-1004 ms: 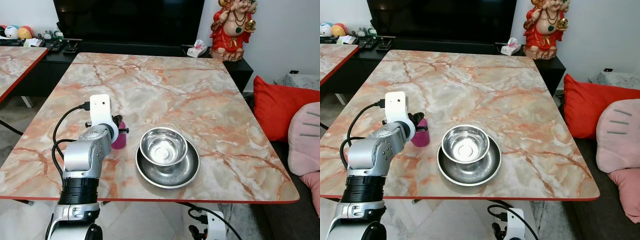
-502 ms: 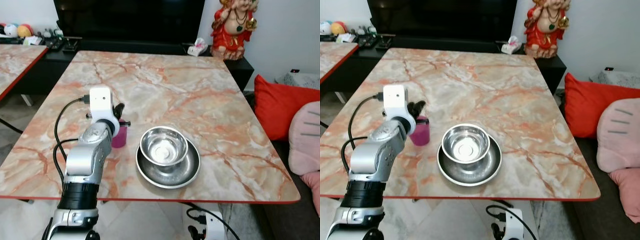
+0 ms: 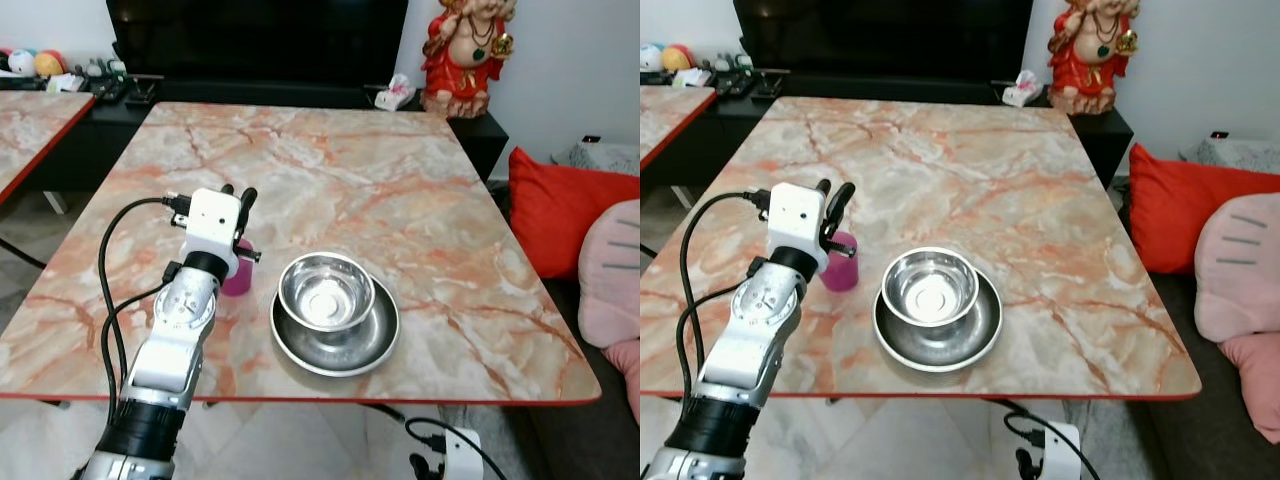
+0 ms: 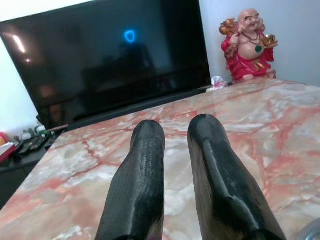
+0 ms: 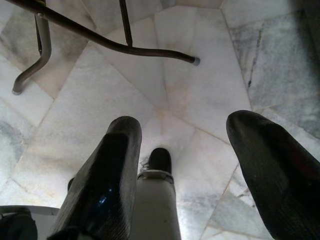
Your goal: Setting the table
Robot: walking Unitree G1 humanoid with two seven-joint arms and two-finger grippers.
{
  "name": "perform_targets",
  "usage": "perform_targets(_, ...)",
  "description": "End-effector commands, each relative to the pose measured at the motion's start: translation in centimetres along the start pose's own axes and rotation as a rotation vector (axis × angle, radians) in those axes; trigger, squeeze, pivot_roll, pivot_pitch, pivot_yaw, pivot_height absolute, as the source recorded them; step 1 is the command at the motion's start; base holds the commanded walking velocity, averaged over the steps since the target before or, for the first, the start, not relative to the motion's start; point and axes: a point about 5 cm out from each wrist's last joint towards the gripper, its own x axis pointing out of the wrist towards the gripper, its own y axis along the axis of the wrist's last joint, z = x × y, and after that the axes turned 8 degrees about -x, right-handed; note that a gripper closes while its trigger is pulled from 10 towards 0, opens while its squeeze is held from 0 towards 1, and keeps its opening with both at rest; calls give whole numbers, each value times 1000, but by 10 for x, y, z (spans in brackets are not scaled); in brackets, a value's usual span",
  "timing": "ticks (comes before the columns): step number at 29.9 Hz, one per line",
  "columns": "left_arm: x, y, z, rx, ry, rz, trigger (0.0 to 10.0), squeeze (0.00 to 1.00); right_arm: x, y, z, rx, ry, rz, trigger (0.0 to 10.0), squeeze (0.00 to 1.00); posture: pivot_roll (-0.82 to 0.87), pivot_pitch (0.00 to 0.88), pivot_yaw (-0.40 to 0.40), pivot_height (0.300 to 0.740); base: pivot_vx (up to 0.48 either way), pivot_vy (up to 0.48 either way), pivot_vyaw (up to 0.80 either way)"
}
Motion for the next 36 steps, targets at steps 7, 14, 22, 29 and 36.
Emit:
perform_targets(7, 4, 0, 6, -3, -30, 46, 10000, 0, 1, 3, -1, 38, -27, 16, 10000, 0, 84, 0, -21, 740, 0, 0, 0)
perform_targets(14, 3, -4, 4, -25, 7, 53, 10000, 0, 0, 1, 0, 27, -27, 20, 10000, 0, 86, 0, -33, 740, 0, 0, 0)
perform_targets(22, 2, -7, 1, -43, 42, 41, 10000, 0, 1, 7, -7, 27, -6, 43, 10000, 0, 93, 0, -38, 740, 0, 34, 0)
perform_targets(29, 3, -4, 1, -44, 44, 50, 10000, 0, 2, 8, -13, 16, 13, 45, 10000, 0, 91, 0, -30, 740, 0, 336, 0)
perform_targets(36, 4, -3, 2, -45, 37, 56, 10000, 0, 2, 6, -16, 4, 23, 31, 10000, 0, 100, 0, -21, 740, 0, 359, 0)
